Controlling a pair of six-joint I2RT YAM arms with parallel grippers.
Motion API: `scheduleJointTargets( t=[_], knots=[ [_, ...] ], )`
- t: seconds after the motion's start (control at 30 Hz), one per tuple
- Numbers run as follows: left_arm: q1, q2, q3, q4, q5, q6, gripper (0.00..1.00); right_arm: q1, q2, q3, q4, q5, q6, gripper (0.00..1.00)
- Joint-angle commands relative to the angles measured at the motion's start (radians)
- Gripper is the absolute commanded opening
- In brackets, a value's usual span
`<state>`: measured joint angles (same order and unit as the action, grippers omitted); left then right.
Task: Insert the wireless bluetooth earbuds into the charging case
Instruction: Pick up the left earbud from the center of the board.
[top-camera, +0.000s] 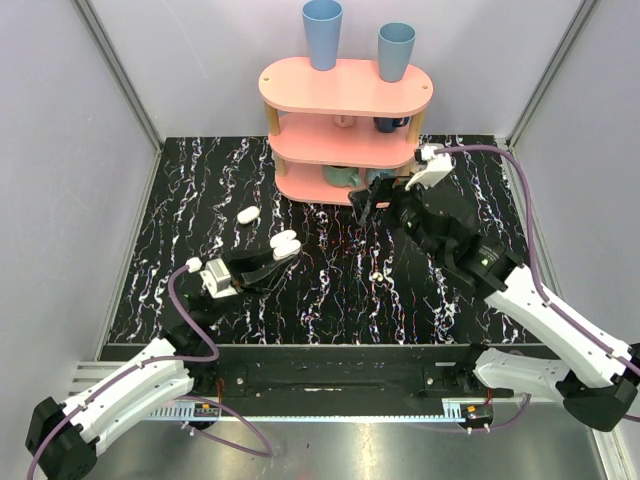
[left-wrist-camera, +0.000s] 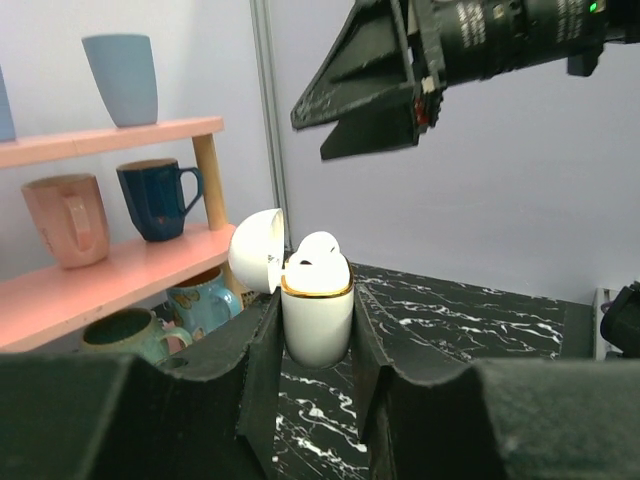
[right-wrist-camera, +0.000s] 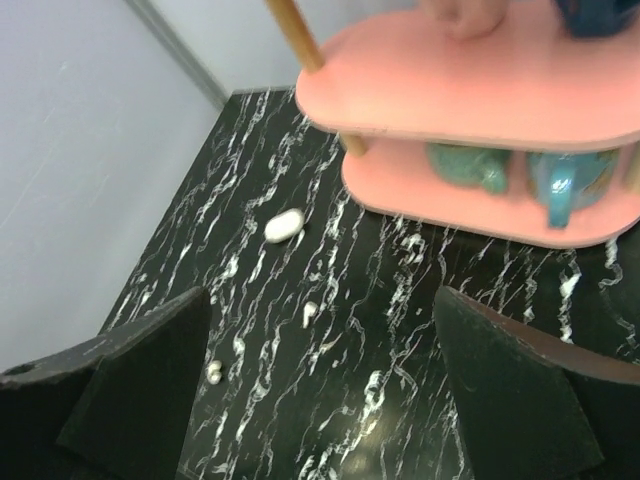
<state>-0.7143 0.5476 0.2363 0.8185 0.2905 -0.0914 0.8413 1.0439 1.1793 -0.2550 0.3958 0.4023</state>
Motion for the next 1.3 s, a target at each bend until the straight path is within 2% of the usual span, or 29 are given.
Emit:
scheduleJointTargets(
  t=[0.0,0.17,0.3,0.43,0.57,0.83,0.93,1.03,1.07,1.17,1.27],
  knots=[
    [0.001,-0.021,0.054,0.11,0.007,0.055,0.0,-0.053,0.053,0.072,-0.124,-0.273,0.13,1.0],
    [0.001,-0.032,0.022,0.192,-0.043,0.035,0.0,-0.11,0.122,0.108,-0.174,-0.388,0.152,1.0],
    [0.001,-0.04,-0.067,0.361,-0.128,0.016,0.0,-0.16,0.166,0.103,-0.19,-0.428,0.161,1.0],
    [0.001,-0.031,-0.065,0.283,-0.114,0.031,0.0,-0.174,0.24,0.102,-0.193,-0.436,0.121,0.95],
    [0.004,-0.017,-0.084,0.335,-0.125,0.035,0.0,-0.174,0.323,0.117,-0.193,-0.43,0.095,0.87],
    [0.047,-0.118,-0.155,0.289,-0.159,0.012,0.0,-0.174,0.531,0.186,-0.191,-0.44,0.119,0.83],
    [0.091,-0.156,-0.157,0.209,-0.136,0.007,0.0,-0.174,0.608,0.23,-0.19,-0.434,0.148,0.83],
    [0.177,-0.17,-0.183,0.231,-0.082,-0.054,0.0,-0.174,0.677,0.272,-0.193,-0.426,0.17,0.82],
    [0.238,-0.17,-0.189,0.24,-0.061,-0.098,0.0,-0.174,0.692,0.284,-0.194,-0.423,0.174,0.82],
    [0.367,-0.138,-0.201,0.287,0.05,-0.197,0.0,-0.174,0.746,0.321,-0.194,-0.439,0.184,0.82],
    [0.456,-0.068,-0.233,0.437,0.11,-0.286,0.0,-0.17,0.791,0.355,-0.196,-0.446,0.193,0.81]
  ],
)
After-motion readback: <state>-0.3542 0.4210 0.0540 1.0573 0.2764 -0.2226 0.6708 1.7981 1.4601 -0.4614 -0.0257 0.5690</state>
